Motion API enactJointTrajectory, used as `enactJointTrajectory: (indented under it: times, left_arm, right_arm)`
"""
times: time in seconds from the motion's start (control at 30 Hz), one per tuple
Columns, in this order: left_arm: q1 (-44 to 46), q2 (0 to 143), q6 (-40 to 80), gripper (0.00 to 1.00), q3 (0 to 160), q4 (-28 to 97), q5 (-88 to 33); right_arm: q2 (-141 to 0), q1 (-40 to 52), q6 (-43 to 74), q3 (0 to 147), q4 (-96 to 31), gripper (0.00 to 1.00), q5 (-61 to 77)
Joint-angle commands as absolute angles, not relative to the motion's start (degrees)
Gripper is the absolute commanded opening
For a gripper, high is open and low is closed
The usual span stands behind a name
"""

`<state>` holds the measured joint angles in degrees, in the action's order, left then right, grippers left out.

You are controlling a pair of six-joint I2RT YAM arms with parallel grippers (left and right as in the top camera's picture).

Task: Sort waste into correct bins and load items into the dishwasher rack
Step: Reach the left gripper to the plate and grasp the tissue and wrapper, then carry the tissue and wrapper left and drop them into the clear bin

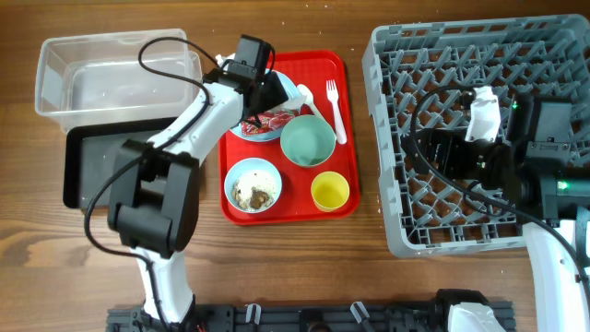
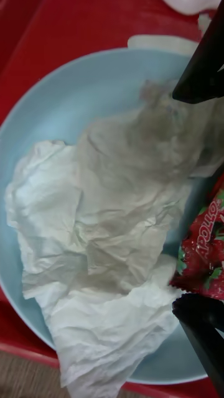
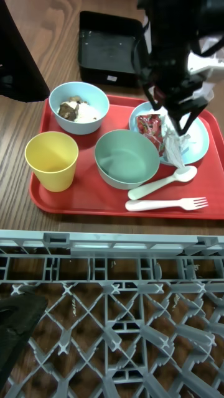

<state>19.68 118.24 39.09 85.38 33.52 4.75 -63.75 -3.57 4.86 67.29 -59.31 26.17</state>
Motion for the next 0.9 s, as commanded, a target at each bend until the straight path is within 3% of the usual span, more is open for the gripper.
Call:
enactJointTrajectory:
  times: [0.0,0.1,0.17,0.33,0.43,0.5,0.87]
  left_arm:
    - [20.45,121.49,36.21,1.0,86.21,33.39,6.11]
    - [20.86,122.85,36.21,0.99,86.21,33.65,6.09]
    - [20.88,123.63,36.23,0.92,86.21,34.0,6.09]
    - [20.88,123.79,36.23,0.53,86.21,36.01,6.09]
    - [20.88,123.79,36.23,0.18,86.21,37.63,6.09]
    - [20.84,123.72,36.21,0.04,86.24,38.41,6.09]
    - [15.11,108.71,36.23,0.04,98.59,52.86,6.09]
  right_arm:
    - [-63.92,-3.6,4.51,67.88,-59.35,1.0,27.05]
    - [-63.92,-3.6,4.47,67.88,-59.24,1.0,27.03]
    - [-63.92,-3.6,4.49,67.85,-59.2,1.0,26.85]
    - [-63.92,-3.6,4.49,67.85,-59.42,1.0,26.68]
    - [-63.92,-3.6,4.49,67.85,-59.33,1.0,26.65]
    - [-63.92,-3.6,4.49,67.88,-59.29,1.0,26.65]
    - [-63.92,-3.6,4.51,67.85,-59.22,1.0,26.65]
